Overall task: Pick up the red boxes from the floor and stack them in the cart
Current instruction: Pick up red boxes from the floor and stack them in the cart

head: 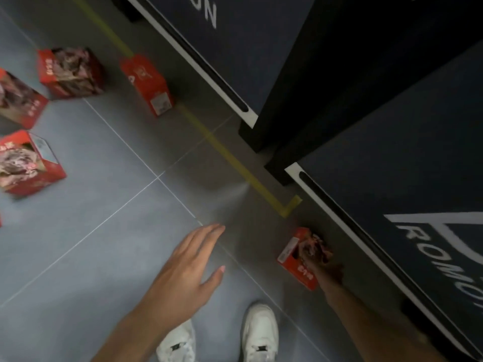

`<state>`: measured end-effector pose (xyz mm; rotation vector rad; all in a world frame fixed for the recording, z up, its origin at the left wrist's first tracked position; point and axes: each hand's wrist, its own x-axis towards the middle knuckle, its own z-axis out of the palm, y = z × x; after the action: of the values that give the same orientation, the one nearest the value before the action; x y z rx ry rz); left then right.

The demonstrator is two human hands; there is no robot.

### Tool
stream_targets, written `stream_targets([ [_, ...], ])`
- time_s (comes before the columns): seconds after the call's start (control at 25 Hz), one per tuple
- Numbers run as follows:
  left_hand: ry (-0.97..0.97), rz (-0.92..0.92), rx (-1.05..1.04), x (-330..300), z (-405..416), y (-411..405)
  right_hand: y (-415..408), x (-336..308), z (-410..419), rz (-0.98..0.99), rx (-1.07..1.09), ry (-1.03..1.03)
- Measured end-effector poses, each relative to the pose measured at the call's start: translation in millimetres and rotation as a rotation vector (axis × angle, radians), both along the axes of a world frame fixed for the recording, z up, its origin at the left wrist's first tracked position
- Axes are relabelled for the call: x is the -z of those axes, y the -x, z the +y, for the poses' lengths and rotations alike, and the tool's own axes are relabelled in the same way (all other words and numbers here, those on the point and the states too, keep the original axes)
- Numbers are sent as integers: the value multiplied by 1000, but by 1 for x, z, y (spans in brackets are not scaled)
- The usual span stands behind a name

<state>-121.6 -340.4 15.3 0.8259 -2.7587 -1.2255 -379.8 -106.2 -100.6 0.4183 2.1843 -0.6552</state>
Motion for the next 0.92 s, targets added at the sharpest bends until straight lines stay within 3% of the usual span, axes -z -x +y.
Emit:
stream_targets([
  [0.32, -53, -47, 21, 54, 2, 1, -4, 39, 14, -122, 298, 196],
  [0.4, -65, -61, 25, 53, 2, 0, -5, 38, 12, -20, 153, 95],
  [0.6, -78, -71, 11, 26, -9, -8, -20, 44, 5, 72, 113, 172],
  [0.76, -89, -81, -42, -9, -20, -25, -34, 2, -31, 162, -254, 62],
  [0.92, -99, -110, -102, -60, -30, -52, -49, -41, -67, 164, -482, 102],
])
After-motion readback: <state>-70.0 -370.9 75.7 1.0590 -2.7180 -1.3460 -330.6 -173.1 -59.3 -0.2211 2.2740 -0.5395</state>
